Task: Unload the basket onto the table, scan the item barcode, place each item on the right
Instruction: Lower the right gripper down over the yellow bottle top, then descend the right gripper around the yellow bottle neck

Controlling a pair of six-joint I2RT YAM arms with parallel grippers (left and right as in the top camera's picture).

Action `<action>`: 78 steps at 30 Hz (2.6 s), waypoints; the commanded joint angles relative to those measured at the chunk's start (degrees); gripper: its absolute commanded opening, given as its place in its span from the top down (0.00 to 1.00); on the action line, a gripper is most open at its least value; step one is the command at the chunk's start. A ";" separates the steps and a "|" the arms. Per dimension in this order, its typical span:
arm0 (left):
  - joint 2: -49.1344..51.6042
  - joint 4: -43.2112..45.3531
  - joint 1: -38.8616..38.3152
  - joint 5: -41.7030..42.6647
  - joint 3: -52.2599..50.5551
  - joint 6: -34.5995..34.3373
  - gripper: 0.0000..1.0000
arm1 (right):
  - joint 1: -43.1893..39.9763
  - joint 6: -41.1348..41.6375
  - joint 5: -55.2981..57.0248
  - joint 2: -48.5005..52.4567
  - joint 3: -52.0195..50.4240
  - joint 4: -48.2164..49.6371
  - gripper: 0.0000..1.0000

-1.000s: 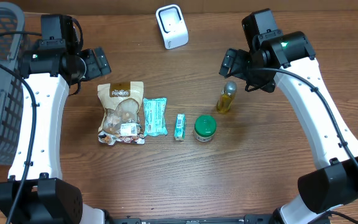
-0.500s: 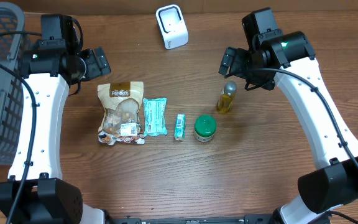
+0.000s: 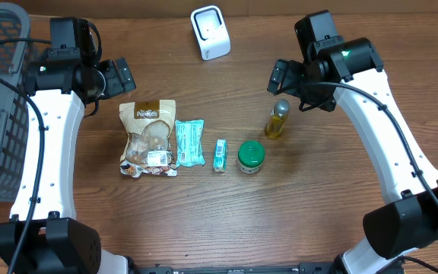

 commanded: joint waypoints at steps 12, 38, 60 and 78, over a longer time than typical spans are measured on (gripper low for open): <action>-0.11 0.02 -0.39 -0.39 0.42 0.44 0.00 | 1.40 -0.04 1.53 0.17 -11.96 11.23 0.00; -0.13 0.02 -0.39 -0.39 0.42 0.44 0.00 | 1.25 0.00 0.79 0.17 -15.23 16.85 0.00; -0.11 0.02 -0.39 -0.37 0.42 0.44 0.00 | 1.31 -0.02 0.33 0.17 -15.23 15.91 0.00; -0.11 0.02 -0.39 -0.39 0.42 0.44 0.01 | 1.42 -3.52 0.33 0.17 -15.23 14.99 0.00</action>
